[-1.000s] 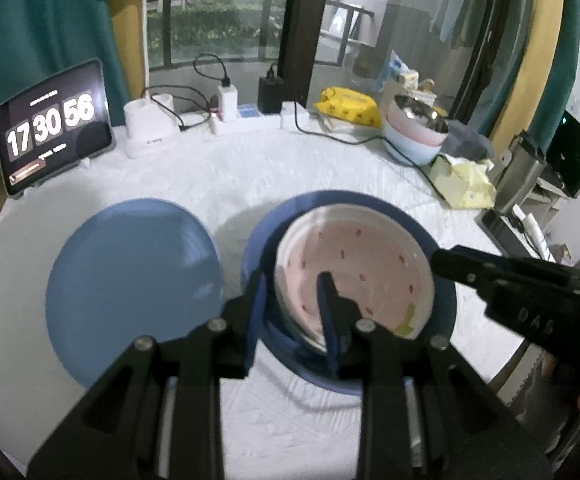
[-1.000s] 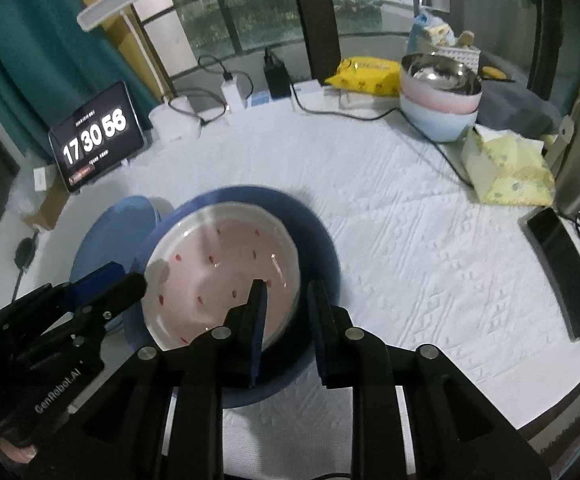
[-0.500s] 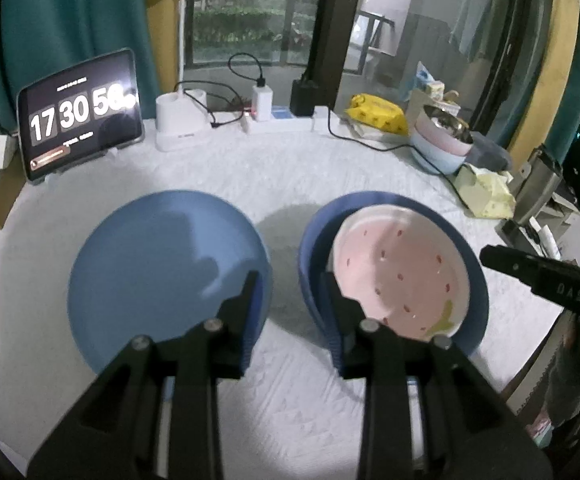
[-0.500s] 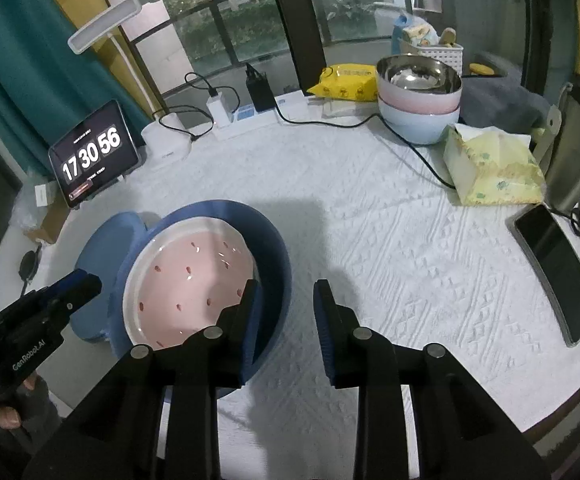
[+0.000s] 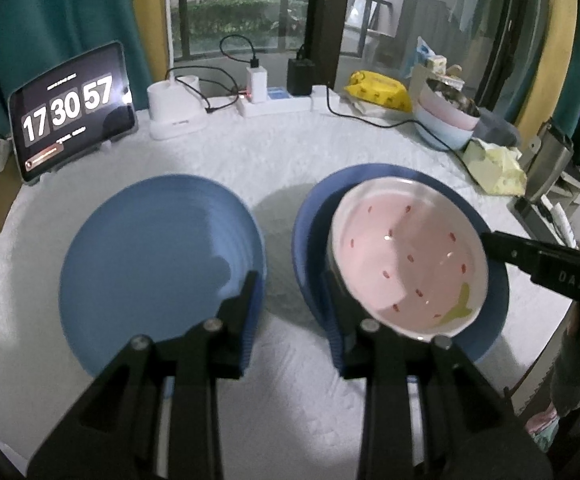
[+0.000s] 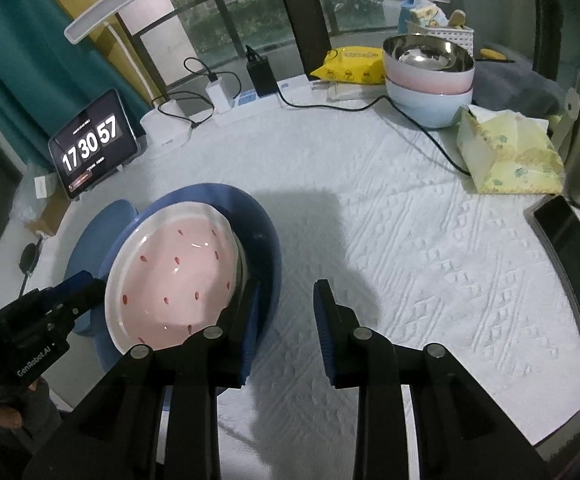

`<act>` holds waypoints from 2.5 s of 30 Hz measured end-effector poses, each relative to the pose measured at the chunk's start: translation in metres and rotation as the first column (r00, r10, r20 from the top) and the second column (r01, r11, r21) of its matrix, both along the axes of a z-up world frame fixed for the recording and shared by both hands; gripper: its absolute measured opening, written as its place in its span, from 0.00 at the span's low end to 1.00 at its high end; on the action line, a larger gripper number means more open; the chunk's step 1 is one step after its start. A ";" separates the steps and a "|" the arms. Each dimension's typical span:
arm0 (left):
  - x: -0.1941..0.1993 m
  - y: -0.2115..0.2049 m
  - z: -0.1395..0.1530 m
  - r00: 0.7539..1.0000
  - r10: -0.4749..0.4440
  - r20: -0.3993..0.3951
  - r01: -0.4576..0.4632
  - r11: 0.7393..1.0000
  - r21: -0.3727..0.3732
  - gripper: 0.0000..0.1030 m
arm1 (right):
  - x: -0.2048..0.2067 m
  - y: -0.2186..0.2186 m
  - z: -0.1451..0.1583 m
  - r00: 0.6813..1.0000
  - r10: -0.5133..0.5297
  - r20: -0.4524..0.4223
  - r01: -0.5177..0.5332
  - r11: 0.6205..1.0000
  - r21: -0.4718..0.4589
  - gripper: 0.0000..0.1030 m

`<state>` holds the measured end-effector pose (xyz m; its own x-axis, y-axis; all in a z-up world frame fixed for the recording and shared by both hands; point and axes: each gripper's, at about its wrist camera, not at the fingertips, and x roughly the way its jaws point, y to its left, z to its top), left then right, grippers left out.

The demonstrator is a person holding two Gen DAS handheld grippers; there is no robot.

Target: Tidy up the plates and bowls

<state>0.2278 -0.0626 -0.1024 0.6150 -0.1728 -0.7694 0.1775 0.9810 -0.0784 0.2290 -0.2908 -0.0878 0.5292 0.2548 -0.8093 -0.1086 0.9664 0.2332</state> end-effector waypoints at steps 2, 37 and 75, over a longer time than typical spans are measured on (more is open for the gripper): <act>0.000 -0.001 -0.001 1.000 -0.006 0.005 0.006 1.000 0.010 0.31 | 0.001 -0.001 -0.002 1.000 0.009 0.005 -0.009 1.000 0.007 0.28; -0.007 -0.011 -0.013 0.989 -0.013 0.145 0.005 0.999 0.054 0.23 | -0.002 -0.010 -0.019 0.994 -0.097 0.048 0.091 0.989 0.115 0.39; -0.019 -0.011 0.008 0.981 -0.025 0.195 0.025 1.000 0.000 0.12 | -0.013 0.007 0.014 0.987 -0.105 0.122 0.097 0.993 0.069 0.10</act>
<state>0.2086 -0.0737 -0.0942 0.7485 -0.1912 -0.6350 0.2138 0.9760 -0.0419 0.2162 -0.2834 -0.0739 0.6512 0.2429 -0.7190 -0.0436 0.9578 0.2841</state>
